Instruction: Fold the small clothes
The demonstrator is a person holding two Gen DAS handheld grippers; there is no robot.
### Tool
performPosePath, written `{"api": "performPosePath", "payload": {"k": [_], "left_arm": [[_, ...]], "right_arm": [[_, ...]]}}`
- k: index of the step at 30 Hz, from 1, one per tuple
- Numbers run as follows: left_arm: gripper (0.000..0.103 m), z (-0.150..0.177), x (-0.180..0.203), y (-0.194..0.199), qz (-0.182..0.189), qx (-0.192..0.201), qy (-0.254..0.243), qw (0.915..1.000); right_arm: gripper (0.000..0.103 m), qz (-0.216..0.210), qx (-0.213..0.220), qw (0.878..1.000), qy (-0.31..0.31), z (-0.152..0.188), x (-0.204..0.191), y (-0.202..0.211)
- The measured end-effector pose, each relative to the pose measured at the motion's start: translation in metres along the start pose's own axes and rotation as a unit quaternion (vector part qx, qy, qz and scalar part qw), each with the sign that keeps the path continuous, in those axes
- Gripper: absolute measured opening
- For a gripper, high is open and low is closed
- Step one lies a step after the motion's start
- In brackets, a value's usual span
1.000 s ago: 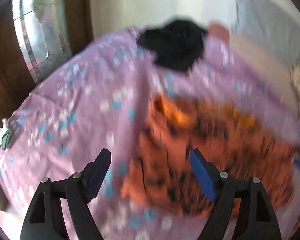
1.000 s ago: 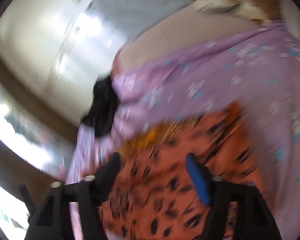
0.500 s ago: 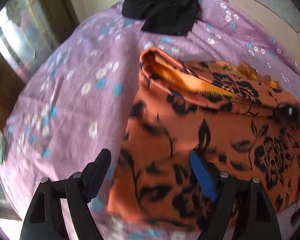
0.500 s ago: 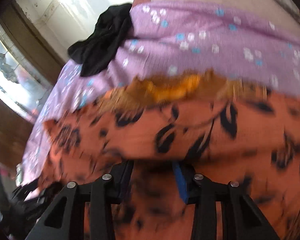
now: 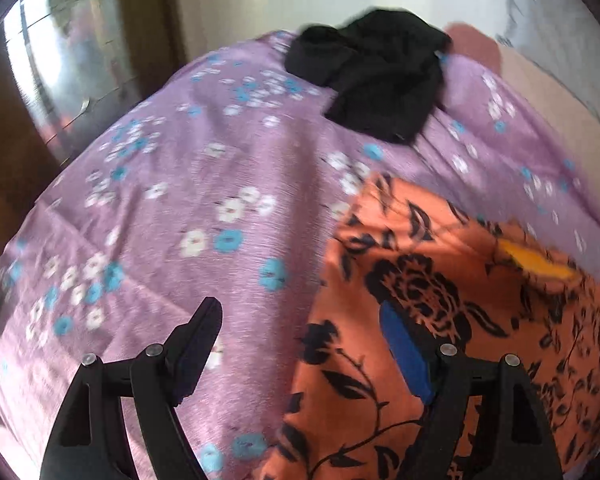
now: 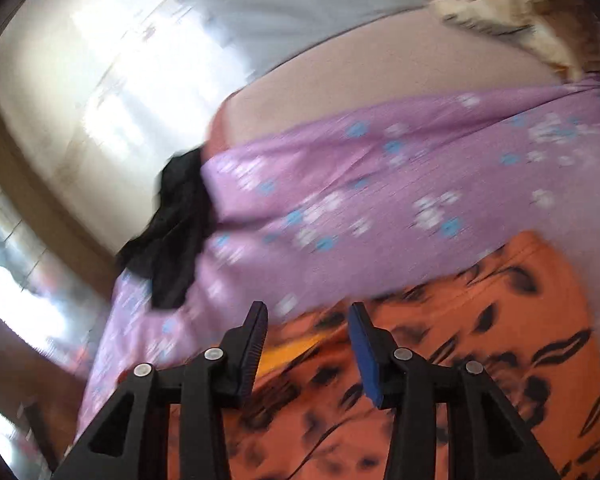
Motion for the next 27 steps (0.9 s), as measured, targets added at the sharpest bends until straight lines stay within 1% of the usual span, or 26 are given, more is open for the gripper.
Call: {"api": "performPosePath", "payload": {"k": [2,4,6,7,8,9,10,13,15,18,22,24,27], "left_arm": [[0.082,-0.006,-0.006,0.011,0.005,0.023,0.015,0.9996],[0.082,-0.009,-0.009,0.016,-0.008,0.035,0.014,0.9993],[0.082,-0.009,-0.012,0.016,-0.015,0.036,0.017,0.9991],[0.082,-0.009,-0.011,0.015,-0.011,0.032,0.018,0.9993],[0.082,-0.007,-0.010,0.014,-0.007,0.029,0.016,0.9994],[0.082,-0.008,-0.007,0.013,-0.004,0.027,0.010,0.9996],[0.082,-0.009,-0.006,0.012,-0.007,0.028,0.003,0.9996],[0.082,-0.009,-0.006,0.014,-0.020,0.038,-0.010,0.9990],[0.082,-0.009,-0.003,0.013,-0.019,0.040,-0.022,0.9988],[0.082,-0.011,-0.001,0.008,-0.017,0.036,-0.025,0.9989],[0.082,-0.010,0.004,0.014,-0.008,0.041,-0.029,0.9987],[0.082,-0.009,0.008,0.019,-0.007,0.048,-0.034,0.9982],[0.082,-0.009,0.012,0.028,-0.001,0.062,-0.038,0.9974]], "right_arm": [[0.045,-0.022,-0.041,0.998,0.033,0.021,-0.027,-0.006],[0.046,-0.043,-0.079,0.994,0.066,0.043,-0.054,-0.016],[0.046,-0.043,-0.109,0.989,0.095,0.062,-0.077,-0.030],[0.046,-0.039,-0.126,0.986,0.103,0.068,-0.085,-0.042],[0.046,-0.033,-0.145,0.984,0.100,0.074,-0.091,-0.058],[0.045,-0.026,-0.154,0.984,0.092,0.075,-0.094,-0.070],[0.046,-0.016,-0.153,0.985,0.082,0.071,-0.095,-0.084],[0.046,0.018,-0.130,0.989,0.063,0.049,-0.091,-0.111],[0.046,0.020,-0.123,0.992,0.036,0.036,-0.086,-0.124],[0.046,0.008,-0.112,0.994,0.014,0.023,-0.084,-0.121],[0.046,0.015,-0.087,0.996,0.022,0.012,-0.072,-0.086],[0.046,0.019,-0.080,0.996,0.022,0.012,-0.057,-0.057],[0.046,0.043,-0.068,0.997,0.018,0.016,-0.027,-0.012]]}}
Point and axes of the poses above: each gripper's, at about its wrist camera, not at the fingertips, and y roughly against the way its jaws point, x to its right, z to its underside, the point moved 8 cm from there along -y, roughly the way its jaws point, and after that the axes turned 3 degrees about y, right-handed, at the moved point
